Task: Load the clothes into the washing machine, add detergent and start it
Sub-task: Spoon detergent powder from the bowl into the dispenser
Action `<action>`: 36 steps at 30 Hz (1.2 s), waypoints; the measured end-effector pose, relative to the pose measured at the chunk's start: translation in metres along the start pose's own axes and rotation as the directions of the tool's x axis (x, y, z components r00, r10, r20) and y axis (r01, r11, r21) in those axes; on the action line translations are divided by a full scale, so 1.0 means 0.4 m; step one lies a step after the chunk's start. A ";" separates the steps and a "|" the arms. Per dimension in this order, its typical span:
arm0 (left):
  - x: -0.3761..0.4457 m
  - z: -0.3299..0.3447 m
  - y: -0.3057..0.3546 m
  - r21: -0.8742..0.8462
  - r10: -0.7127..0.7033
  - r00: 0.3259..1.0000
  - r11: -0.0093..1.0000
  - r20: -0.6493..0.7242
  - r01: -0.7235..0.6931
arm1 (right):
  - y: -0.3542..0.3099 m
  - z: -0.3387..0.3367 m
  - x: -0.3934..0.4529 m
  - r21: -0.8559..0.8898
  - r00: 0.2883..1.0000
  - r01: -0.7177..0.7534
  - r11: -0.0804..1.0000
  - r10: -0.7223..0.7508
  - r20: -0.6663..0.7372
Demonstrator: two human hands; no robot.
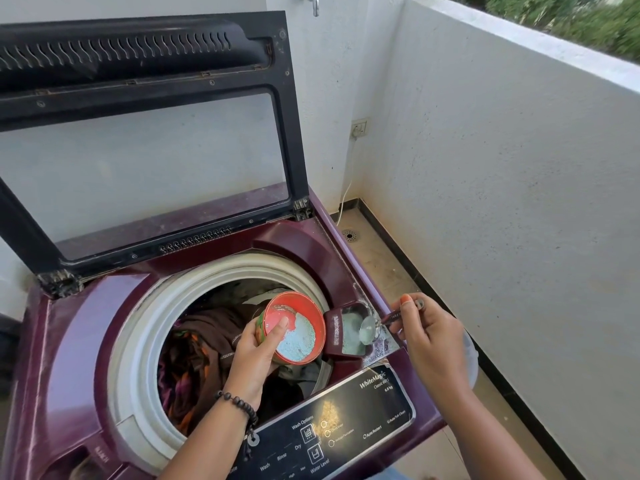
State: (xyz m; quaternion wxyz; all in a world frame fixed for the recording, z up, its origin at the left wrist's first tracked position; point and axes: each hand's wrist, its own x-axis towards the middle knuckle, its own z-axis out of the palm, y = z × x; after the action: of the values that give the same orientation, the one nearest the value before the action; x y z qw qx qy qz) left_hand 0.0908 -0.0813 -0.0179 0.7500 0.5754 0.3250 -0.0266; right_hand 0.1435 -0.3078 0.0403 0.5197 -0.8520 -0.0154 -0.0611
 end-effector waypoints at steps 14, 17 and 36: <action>-0.005 0.006 0.006 -0.026 0.005 1.000 1.000 -0.008 -0.005 | 0.003 0.002 -0.003 -0.016 1.000 0.018 1.000 -0.019 -0.004; -0.005 0.006 0.006 -0.029 0.006 1.000 1.000 -0.010 -0.007 | 0.002 0.002 -0.003 -0.013 1.000 0.014 1.000 -0.014 -0.005; 0.006 -0.001 -0.007 -0.011 0.012 1.000 1.000 -0.007 -0.012 | 0.003 0.003 -0.004 -0.033 1.000 0.018 0.999 -0.019 -0.020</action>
State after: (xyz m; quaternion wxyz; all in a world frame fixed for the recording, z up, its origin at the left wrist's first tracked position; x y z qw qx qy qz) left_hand 0.0915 -0.0811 -0.0217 0.7523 0.5732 0.3243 -0.0184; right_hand 0.1422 -0.3071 0.0386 0.5052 -0.8596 -0.0168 -0.0748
